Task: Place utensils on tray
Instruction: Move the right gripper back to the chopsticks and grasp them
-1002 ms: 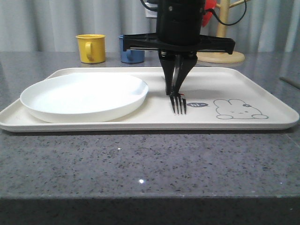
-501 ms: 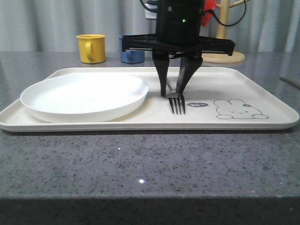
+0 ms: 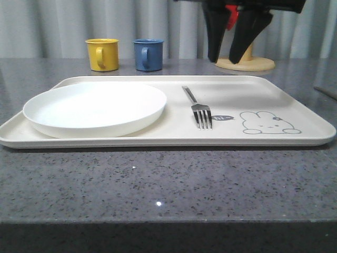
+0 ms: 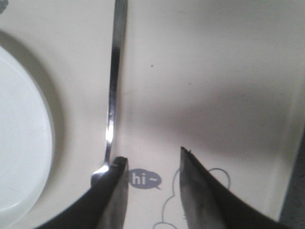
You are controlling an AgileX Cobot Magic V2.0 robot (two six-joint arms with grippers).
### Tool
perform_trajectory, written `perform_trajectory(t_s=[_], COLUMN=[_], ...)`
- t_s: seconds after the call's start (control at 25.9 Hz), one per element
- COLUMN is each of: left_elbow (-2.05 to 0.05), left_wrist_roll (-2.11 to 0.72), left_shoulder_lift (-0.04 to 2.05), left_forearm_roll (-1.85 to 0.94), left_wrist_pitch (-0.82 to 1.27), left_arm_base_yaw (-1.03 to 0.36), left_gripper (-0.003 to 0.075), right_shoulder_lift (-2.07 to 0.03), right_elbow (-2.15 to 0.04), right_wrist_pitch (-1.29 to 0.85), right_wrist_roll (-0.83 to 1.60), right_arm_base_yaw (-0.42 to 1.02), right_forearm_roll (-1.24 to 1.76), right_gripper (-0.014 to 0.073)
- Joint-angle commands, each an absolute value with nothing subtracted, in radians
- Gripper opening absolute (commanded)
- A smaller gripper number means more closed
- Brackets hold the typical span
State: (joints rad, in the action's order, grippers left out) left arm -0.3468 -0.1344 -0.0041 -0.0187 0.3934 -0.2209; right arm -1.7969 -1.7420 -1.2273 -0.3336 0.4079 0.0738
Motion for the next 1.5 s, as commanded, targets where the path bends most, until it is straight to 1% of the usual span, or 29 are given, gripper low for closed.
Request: perform_trajectory(t_s=[0.0, 0.12, 0.27, 0.35, 0.46, 0.69, 1.08, 1.31, 1.39, 1.46], left_elbow=[-0.371, -0.371, -0.371, -0.371, -0.371, -0.371, -0.371, -0.371, -0.371, -0.371], left_wrist_roll=[-0.124, -0.124, -0.124, -0.124, -0.124, -0.124, -0.124, -0.124, -0.124, -0.124], left_shoulder_lift=[0.005, 0.005, 0.005, 0.005, 0.005, 0.005, 0.005, 0.005, 0.005, 0.005], left_forearm_roll=[-0.029, -0.029, -0.029, -0.029, -0.029, -0.029, -0.029, -0.029, -0.029, -0.029], left_wrist_pitch=[0.314, 0.314, 0.314, 0.314, 0.314, 0.314, 0.314, 0.314, 0.314, 0.314], left_arm_base_yaw=[-0.220, -0.220, -0.220, -0.220, -0.220, -0.220, -0.220, -0.220, -0.220, -0.220], left_gripper=[-0.0018, -0.0018, -0.0018, -0.0018, -0.0018, -0.0018, -0.0018, -0.0018, -0.0018, -0.0018], right_shoulder_lift=[-1.708, -1.689, -1.638, -1.615, -1.601, -1.611, -1.681, -1.715, -1.714, -1.712], right_elbow=[-1.770, -1.765, -1.679, -1.613, -1.519, -1.395, -1.389, -1.389, -1.389, -1.389], right_wrist_pitch=[-1.276, -1.335, -1.330, -1.317, -1.276, -1.132, -1.085, -1.094, -1.095, -1.101], right_wrist_roll=[-0.228, -0.156, -0.086, -0.044, 0.000, 0.013, 0.013, 0.013, 0.013, 0.013], right_arm_base_yaw=[0.309, 0.197, 0.049, -0.007, -0.053, -0.053, -0.053, -0.053, -0.053, -0.053], right_forearm_roll=[0.103, 0.103, 0.103, 0.103, 0.103, 0.098, 0.075, 0.075, 0.075, 0.075], right_gripper=[0.0301, 0.0301, 0.0300, 0.0300, 0.0300, 0.0300, 0.0300, 0.0295, 0.0253, 0.0164])
